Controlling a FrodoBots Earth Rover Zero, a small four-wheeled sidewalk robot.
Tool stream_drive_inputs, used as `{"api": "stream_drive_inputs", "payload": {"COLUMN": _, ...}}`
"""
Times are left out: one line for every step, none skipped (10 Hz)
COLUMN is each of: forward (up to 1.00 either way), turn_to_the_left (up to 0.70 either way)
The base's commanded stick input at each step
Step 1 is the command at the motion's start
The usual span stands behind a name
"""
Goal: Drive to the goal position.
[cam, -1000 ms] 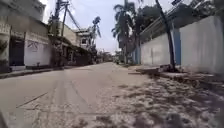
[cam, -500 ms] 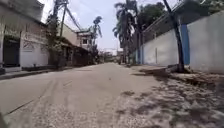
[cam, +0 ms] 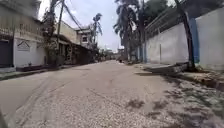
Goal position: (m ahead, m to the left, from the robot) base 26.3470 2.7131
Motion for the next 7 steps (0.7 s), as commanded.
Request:
{"api": "stream_drive_inputs", "payload": {"forward": 1.0, "turn_to_the_left": 0.0}}
{"api": "stream_drive_inputs", "payload": {"forward": 1.0, "turn_to_the_left": 0.0}}
{"api": "stream_drive_inputs", "payload": {"forward": 1.0, "turn_to_the_left": 0.0}}
{"api": "stream_drive_inputs", "payload": {"forward": 1.0, "turn_to_the_left": 0.0}}
{"api": "stream_drive_inputs", "payload": {"forward": 1.0, "turn_to_the_left": 0.0}}
{"api": "stream_drive_inputs", "payload": {"forward": 1.0, "turn_to_the_left": 0.0}}
{"api": "stream_drive_inputs", "payload": {"forward": 1.0, "turn_to_the_left": 0.0}}
